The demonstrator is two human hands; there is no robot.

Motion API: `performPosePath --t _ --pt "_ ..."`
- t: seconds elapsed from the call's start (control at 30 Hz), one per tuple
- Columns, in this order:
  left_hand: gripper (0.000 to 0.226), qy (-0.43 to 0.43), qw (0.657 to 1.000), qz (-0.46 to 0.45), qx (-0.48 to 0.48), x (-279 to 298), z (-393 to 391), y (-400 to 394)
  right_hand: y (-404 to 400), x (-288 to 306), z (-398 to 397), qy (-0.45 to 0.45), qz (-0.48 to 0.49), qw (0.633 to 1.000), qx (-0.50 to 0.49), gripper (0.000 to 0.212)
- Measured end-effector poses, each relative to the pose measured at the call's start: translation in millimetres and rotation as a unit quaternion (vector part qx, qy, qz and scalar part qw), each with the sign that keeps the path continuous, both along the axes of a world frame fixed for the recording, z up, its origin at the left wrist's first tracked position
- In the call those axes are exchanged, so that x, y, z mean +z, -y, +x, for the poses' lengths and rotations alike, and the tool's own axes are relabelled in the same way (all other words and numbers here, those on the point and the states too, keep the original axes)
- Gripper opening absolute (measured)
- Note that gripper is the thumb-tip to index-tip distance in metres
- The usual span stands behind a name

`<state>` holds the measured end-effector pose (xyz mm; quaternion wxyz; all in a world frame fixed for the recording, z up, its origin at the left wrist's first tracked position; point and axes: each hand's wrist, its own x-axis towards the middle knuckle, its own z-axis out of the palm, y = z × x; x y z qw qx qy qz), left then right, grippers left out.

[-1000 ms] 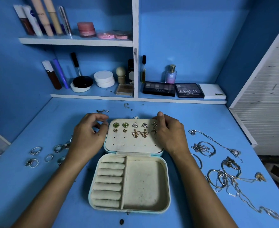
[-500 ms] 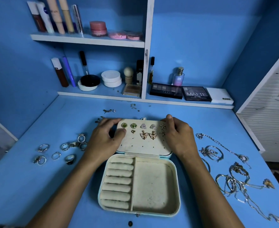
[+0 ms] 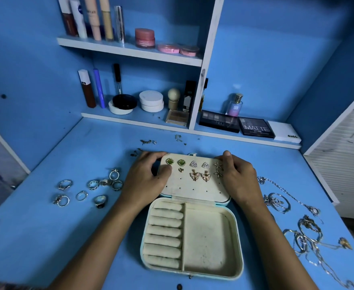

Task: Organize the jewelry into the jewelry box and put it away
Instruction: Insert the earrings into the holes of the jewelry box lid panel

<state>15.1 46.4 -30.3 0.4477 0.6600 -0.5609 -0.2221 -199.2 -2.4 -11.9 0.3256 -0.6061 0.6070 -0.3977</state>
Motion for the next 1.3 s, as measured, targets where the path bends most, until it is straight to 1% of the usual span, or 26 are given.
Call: performPosePath --t 0.17,0.3,0.37,0.43,0.53,0.6,0.77,0.87,1.0,1.13,1.3 --pt "0.047 0.011 1.0 0.016 0.005 -2 2 3 11 12 4 -0.056 0.023 0.998 0.01 0.041" --pt "0.043 0.012 1.0 0.021 0.002 -3 2 3 32 26 12 -0.133 0.032 0.989 0.053 0.036" --pt "0.047 0.009 1.0 0.025 0.002 -2 1 3 45 32 18 -0.177 0.015 0.98 0.091 0.03" --pt "0.048 0.006 1.0 0.023 0.002 -3 1 3 56 37 27 -0.226 -0.024 0.964 0.138 0.023" --pt "0.04 0.018 1.0 0.014 0.007 -5 1 3 72 39 43 -0.277 -0.076 0.937 0.197 0.012" --pt "0.034 0.029 0.999 0.01 0.014 -6 0 3 83 36 52 -0.297 -0.088 0.926 0.214 0.011" --pt "0.034 0.031 0.999 0.004 0.013 -6 0 3 99 29 71 -0.334 -0.126 0.901 0.247 0.012" --pt "0.034 0.034 0.999 0.005 0.015 -5 0 3 105 26 77 -0.343 -0.12 0.893 0.266 0.011" --pt "0.045 0.024 1.0 0.008 0.012 -3 -1 2 107 28 84 -0.378 -0.113 0.879 0.27 0.014" --pt "0.034 0.031 0.999 0.007 0.015 -4 -1 2 107 31 91 -0.408 -0.093 0.869 0.266 0.016" --pt "0.033 0.027 1.0 0.002 0.014 -5 -1 3 108 33 96 -0.447 -0.074 0.855 0.253 0.017"
